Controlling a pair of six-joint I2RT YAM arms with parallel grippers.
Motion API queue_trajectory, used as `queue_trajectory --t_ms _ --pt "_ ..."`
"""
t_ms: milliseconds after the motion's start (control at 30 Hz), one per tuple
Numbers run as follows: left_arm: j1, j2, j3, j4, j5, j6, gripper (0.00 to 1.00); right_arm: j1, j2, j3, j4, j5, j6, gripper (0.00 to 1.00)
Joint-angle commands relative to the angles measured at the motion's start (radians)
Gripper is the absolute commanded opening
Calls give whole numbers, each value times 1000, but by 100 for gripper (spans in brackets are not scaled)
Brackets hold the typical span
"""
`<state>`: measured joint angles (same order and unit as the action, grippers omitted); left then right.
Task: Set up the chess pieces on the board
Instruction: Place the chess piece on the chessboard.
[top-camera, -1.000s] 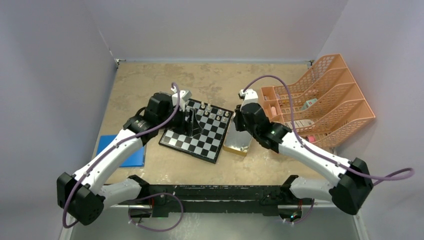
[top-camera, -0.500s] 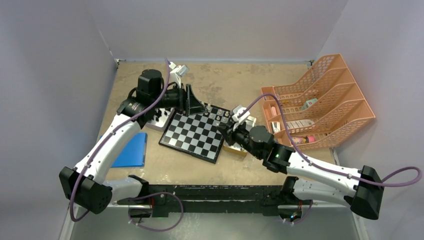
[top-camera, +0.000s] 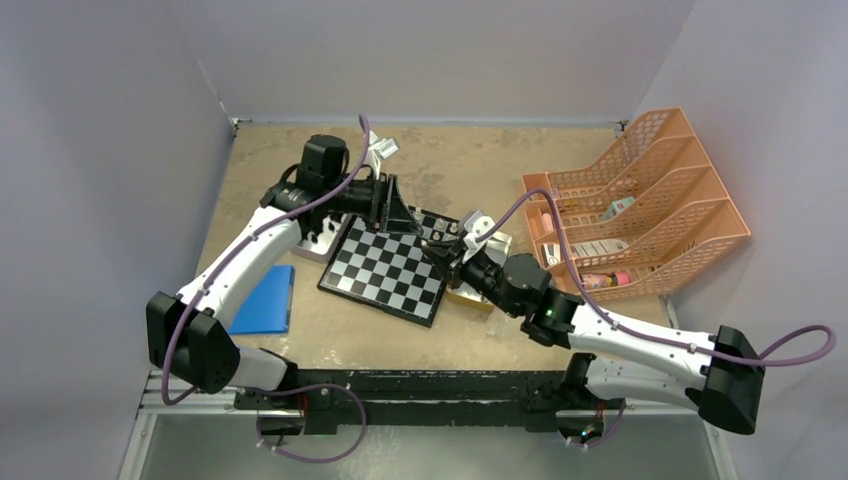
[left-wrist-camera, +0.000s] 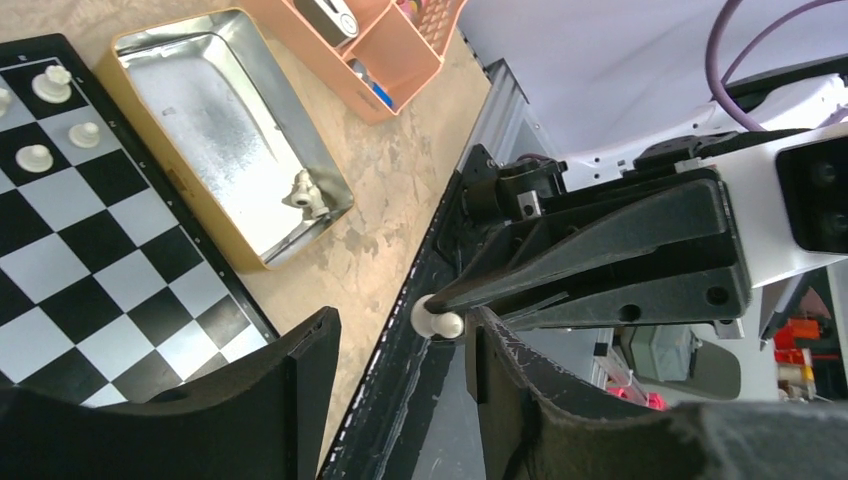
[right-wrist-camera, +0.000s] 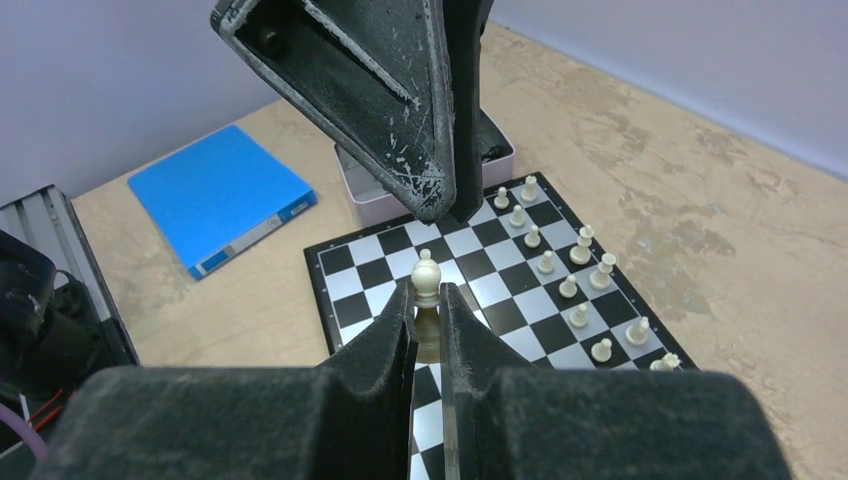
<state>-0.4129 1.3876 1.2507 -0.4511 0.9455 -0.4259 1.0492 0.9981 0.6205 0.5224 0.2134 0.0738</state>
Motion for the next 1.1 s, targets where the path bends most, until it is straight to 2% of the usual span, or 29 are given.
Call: queue_trajectory --t_ms 0,333,667,933,1067 --pt "-5 1 18 47 76 24 47 8 22 29 81 -16 -22 8" --pt "-37 27 -15 3 62 70 40 9 37 45 84 -4 2 7" --pt "-46 32 -17 -22 67 77 26 9 44 51 89 8 10 7" --pt "-45 21 -17 -49 72 89 29 9 51 51 90 12 17 7" --pt "-46 19 -19 -50 94 83 27 9 50 48 89 14 20 7"
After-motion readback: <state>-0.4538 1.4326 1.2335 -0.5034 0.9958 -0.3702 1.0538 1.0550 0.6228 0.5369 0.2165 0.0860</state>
